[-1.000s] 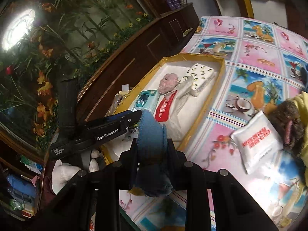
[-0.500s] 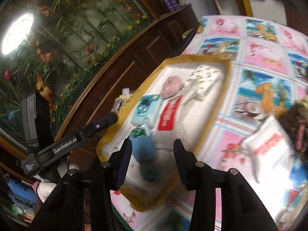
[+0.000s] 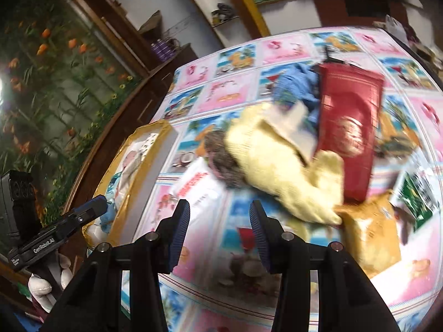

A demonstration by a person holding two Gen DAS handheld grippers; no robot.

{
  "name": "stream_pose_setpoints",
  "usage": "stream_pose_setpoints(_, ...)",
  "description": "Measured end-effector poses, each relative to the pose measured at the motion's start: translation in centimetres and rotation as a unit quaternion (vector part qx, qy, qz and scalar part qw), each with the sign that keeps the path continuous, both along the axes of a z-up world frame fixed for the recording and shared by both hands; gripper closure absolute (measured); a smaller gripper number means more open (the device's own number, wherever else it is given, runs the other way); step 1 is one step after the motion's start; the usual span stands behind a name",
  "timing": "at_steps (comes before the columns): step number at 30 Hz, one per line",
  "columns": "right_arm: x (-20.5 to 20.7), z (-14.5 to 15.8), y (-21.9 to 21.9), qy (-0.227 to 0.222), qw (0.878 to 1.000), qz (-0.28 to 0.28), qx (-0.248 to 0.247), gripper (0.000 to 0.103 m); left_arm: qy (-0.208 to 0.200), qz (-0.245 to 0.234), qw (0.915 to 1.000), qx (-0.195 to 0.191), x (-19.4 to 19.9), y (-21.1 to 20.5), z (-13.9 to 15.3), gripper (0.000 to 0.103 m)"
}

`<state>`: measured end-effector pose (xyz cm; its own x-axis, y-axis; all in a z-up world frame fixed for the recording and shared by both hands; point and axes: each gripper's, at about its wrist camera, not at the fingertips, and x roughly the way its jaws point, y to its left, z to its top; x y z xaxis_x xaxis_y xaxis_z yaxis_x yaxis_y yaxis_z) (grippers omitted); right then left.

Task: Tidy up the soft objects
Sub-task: 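Grasp the white red-print bag with the left tool while the right reaches the yellow cracker bag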

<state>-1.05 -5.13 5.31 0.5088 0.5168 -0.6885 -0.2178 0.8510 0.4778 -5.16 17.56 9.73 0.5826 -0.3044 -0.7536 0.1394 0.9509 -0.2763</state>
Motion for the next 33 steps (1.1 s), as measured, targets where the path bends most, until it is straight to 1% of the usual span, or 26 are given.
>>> stream_pose_setpoints(4, -0.3, -0.7, -2.2, 0.009, 1.000, -0.017, 0.022, 0.058, 0.031, 0.008, 0.9986, 0.041, 3.1, -3.5, -1.8, 0.060)
stream_pose_setpoints(6, -0.6, -0.8, -3.1, 0.007, 0.999, -0.017, 0.032, 0.058, 0.030, 0.020, 0.9959, 0.083, 4.6, -4.8, -2.7, 0.060)
stream_pose_setpoints(8, -0.9, -0.8, -3.7, 0.005, 0.999, -0.015, 0.037, 0.058, 0.022, 0.033, 0.9899, 0.136, 5.9, -5.9, -3.7, 0.060)
stream_pose_setpoints(9, -1.0, -0.9, -4.1, 0.003, 0.999, -0.014, 0.039, 0.058, 0.019, 0.036, 0.9876, 0.152, 6.4, -6.3, -4.1, 0.060)
stream_pose_setpoints(12, -1.3, -0.9, -5.2, -0.003, 0.999, -0.017, 0.040, 0.058, 0.026, 0.033, 0.9853, 0.166, 7.6, -6.9, -5.7, 0.060)
stream_pose_setpoints(14, -1.5, -1.1, -6.4, -0.004, 0.999, -0.022, 0.045, 0.058, 0.039, 0.030, 0.9855, 0.162, 8.1, -7.0, -6.7, 0.060)
stream_pose_setpoints(16, -1.5, -1.4, -7.4, -0.003, 0.998, -0.032, 0.050, 0.058, 0.034, 0.028, 0.9877, 0.150, 8.2, -7.2, -7.1, 0.047)
stream_pose_setpoints(17, -1.6, -1.6, -7.9, -0.002, 0.998, -0.036, 0.051, 0.058, 0.040, 0.020, 0.9881, 0.147, 8.1, -7.5, -7.3, 0.037)
stream_pose_setpoints(18, -1.6, -1.7, -8.3, -0.002, 0.998, -0.040, 0.051, 0.058, 0.045, 0.010, 0.9879, 0.148, 8.0, -7.9, -7.6, 0.035)
stream_pose_setpoints(20, -1.8, -2.0, -8.9, 0.001, 0.998, -0.045, 0.052, 0.058, 0.036, -0.013, 0.9845, 0.171, 7.4, -9.1, -7.6, 0.035)
stream_pose_setpoints(21, -1.8, -2.1, -9.2, 0.003, 0.997, -0.048, 0.053, 0.058, 0.036, -0.025, 0.9839, 0.173, 6.9, -9.7, -7.5, 0.038)
stream_pose_setpoints(22, -1.9, -2.2, -9.5, 0.004, 0.997, -0.051, 0.055, 0.058, 0.036, -0.038, 0.9844, 0.168, 6.4, -10.1, -7.4, 0.044)
stream_pose_setpoints(23, -2.1, -2.2, -9.8, 0.004, 0.997, -0.055, 0.055, 0.058, 0.034, -0.045, 0.9849, 0.164, 6.0, -10.2, -7.2, 0.057)
stream_pose_setpoints(24, -2.2, -2.2, -10.0, 0.004, 0.997, -0.058, 0.055, 0.058, 0.034, -0.055, 0.9855, 0.157, 5.5, -10.4, -7.0, 0.064)
stream_pose_setpoints(25, -2.3, -2.2, -10.4, 0.003, 0.997, -0.062, 0.055, 0.058, 0.031, -0.060, 0.9865, 0.149, 5.1, -10.4, -6.7, 0.075)
stream_pose_setpoints(26, -2.5, -2.1, -10.8, 0.002, 0.996, -0.066, 0.055, 0.058, 0.032, -0.066, 0.9878, 0.137, 4.6, -10.3, -6.5, 0.089)
stream_pose_setpoints(27, -2.5, -2.1, -11.2, 0.001, 0.996, -0.069, 0.053, 0.058, 0.034, -0.069, 0.9888, 0.128, 4.2, -10.2, -6.2, 0.093)
stream_pose_setpoints(28, -2.7, -2.0, -11.6, -0.001, 0.996, -0.073, 0.050, 0.058, 0.036, -0.074, 0.9901, 0.114, 3.7, -10.0, -6.0, 0.093)
stream_pose_setpoints(30, -2.9, -1.8, -12.3, -0.005, 0.996, -0.078, 0.041, 0.057, 0.036, -0.079, 0.9907, 0.104, 2.7, -9.8, -6.0, 0.093)
stream_pose_setpoints(31, -3.1, -1.7, -12.5, -0.006, 0.996, -0.078, 0.032, 0.057, 0.037, -0.080, 0.9911, 0.100, 2.4, -9.7, -6.0, 0.093)
stream_pose_setpoints(33, -3.3, -1.7, -12.5, -0.007, 0.997, -0.074, 0.009, 0.055, 0.042, -0.079, 0.9928, 0.079, 1.8, -9.2, -5.9, 0.093)
